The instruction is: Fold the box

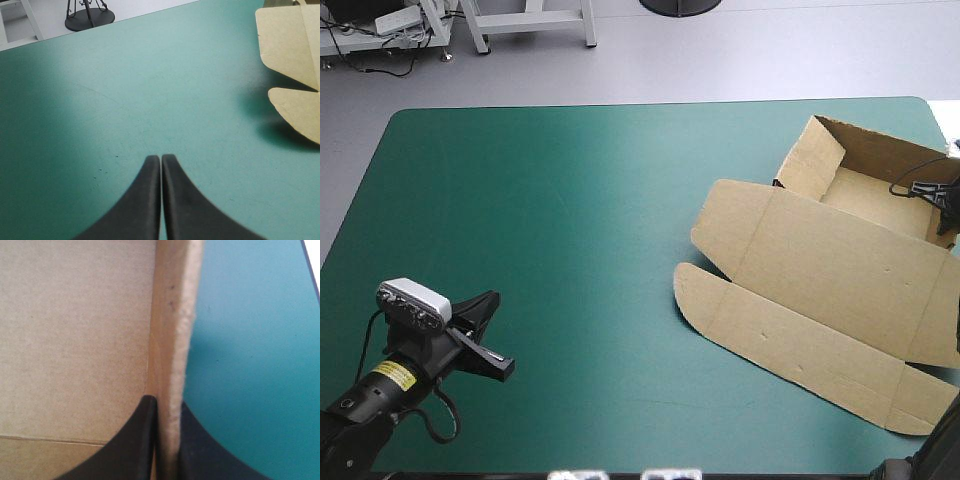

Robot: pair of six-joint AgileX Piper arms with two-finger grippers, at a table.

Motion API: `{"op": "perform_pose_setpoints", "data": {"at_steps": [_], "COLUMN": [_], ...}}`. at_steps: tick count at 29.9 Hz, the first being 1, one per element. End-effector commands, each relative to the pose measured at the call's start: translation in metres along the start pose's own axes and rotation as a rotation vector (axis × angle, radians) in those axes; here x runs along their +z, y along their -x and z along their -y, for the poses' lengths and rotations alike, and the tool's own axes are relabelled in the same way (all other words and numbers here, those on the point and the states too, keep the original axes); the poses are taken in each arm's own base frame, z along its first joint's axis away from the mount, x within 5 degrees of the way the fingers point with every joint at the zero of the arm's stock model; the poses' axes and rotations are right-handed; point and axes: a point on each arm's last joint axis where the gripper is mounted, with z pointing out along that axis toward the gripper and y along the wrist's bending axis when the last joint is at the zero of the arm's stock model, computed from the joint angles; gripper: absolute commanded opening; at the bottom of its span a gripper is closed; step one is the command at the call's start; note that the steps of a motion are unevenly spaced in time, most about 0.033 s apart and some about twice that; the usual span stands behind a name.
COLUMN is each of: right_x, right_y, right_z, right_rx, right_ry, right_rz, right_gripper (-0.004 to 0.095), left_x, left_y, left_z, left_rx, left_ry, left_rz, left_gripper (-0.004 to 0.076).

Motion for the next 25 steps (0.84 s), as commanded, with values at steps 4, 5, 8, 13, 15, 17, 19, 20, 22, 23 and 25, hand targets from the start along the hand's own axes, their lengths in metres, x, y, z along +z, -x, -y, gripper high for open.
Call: {"op": "perform_pose_setpoints", "data": {"at_steps": [4, 5, 8, 13, 15, 17, 19, 20, 22, 23, 25], "right_x": [-0.027, -0.027, -0.027, -0.038, -0.048, -0.061, -0.076, -0.085, -0.101, -0.11, -0.13], "right_y": [0.002, 0.001, 0.0, -0.001, -0.002, -0.004, -0.008, -0.01, -0.015, -0.019, -0.028], "right_z": [0.0, 0.0, 0.0, 0.0, 0.0, -0.001, -0.001, -0.002, -0.005, -0.006, -0.01], "right_rx": [-0.019, -0.019, -0.03, -0.076, -0.083, -0.083, -0.084, -0.085, -0.081, -0.079, -0.078], "right_ry": [0.006, 0.006, 0.008, 0.008, 0.0, -0.003, -0.003, 0.003, 0.021, 0.036, 0.065], "right_rz": [0.079, 0.069, 0.058, 0.084, 0.117, 0.155, 0.194, 0.215, 0.255, 0.274, 0.31], "right_gripper": [0.0401, 0.0487, 0.069, 0.0706, 0.0688, 0.0686, 0.0686, 0.0686, 0.0685, 0.0684, 0.066], "left_x": [-0.002, -0.002, -0.002, -0.002, -0.002, -0.002, -0.002, -0.002, -0.002, -0.002, -0.003], "left_y": [0.012, 0.012, 0.012, 0.012, 0.012, 0.012, 0.013, 0.013, 0.013, 0.013, 0.013], "left_z": [0.0, 0.0, 0.0, 0.0, 0.0, 0.0, 0.0, 0.0, 0.0, 0.0, 0.0], "left_rx": [-0.009, -0.009, -0.009, -0.009, -0.009, -0.009, -0.009, -0.004, -0.004, -0.004, -0.004], "left_ry": [0.0, 0.0, 0.0, 0.0, 0.0, 0.0, 0.001, 0.002, 0.002, 0.002, 0.002], "left_rz": [0.067, 0.067, 0.067, 0.067, 0.067, 0.067, 0.073, 0.075, 0.075, 0.075, 0.078], "left_gripper": [-0.0006, -0.0006, -0.0006, -0.0006, -0.0006, -0.0006, -0.0006, -0.0006, -0.0006, -0.0006, -0.0006]}}
